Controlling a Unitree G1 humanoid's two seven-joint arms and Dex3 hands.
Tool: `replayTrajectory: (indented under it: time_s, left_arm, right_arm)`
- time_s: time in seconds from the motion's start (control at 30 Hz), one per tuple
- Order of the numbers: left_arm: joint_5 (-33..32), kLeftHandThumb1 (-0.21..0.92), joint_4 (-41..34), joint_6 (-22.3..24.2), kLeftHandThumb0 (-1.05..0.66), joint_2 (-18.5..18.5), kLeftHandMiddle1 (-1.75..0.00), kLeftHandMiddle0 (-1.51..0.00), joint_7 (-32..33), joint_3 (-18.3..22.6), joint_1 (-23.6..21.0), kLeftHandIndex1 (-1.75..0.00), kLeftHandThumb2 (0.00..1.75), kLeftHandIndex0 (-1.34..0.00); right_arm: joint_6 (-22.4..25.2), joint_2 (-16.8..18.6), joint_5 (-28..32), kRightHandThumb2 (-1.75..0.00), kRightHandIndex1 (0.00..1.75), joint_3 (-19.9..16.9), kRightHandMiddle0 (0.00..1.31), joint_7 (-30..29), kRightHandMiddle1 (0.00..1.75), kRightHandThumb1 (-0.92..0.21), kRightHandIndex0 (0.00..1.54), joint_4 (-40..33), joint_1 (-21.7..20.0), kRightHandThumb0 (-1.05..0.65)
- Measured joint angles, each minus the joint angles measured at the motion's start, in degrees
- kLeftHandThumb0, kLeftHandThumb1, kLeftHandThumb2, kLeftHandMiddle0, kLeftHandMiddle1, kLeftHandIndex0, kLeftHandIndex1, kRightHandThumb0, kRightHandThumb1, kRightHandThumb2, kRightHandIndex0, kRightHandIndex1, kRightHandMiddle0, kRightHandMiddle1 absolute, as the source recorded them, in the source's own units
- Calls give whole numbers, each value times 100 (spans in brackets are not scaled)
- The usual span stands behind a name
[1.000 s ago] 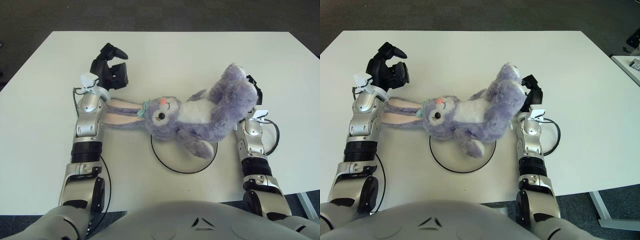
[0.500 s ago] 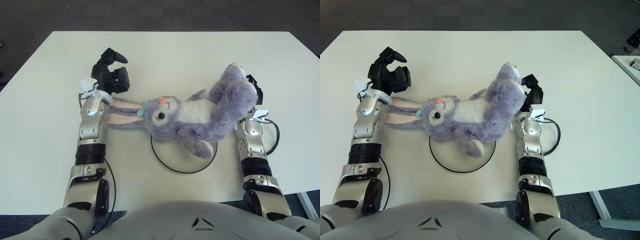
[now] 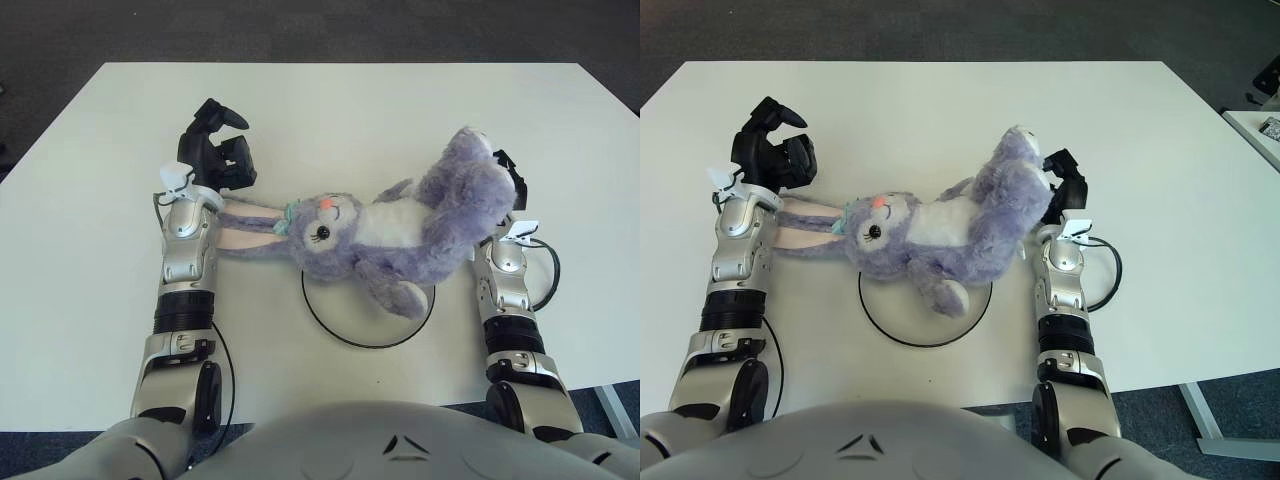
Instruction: Put the doll into the plate.
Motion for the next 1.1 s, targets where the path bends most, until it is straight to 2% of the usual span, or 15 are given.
replayTrajectory:
  time_s: [0.13,0.43,0.63,1.1]
  left_arm:
    - [116,24,124,-193,-50,-14,-175,-128,144,19,12,-175,141,-67]
    - [377,20,448,-941,-51,-87,-175,-131,498,32,27,-175,145,-70]
    - [394,21,526,-1500,-51,-468,-175,-131,720,-41,211,-175,145,-69]
    - [212,22,565,-1416,-50,-635,-175,-130,699,-112,236,-175,143,-68]
  right_arm:
    - [-1,-3,0,-132,175,-4,62,0,175,-31,129,-1,4,-49]
    - [1,-20,2,-132,175,-5,62,54,175,-32,129,-60,41,-49]
    - [90,-50,2,-132,175,-15,62,56,175,-32,129,-102,90,-49]
    - [267,-75,1,-130,175,-16,61,52,175,-33,126,-201,165,-48]
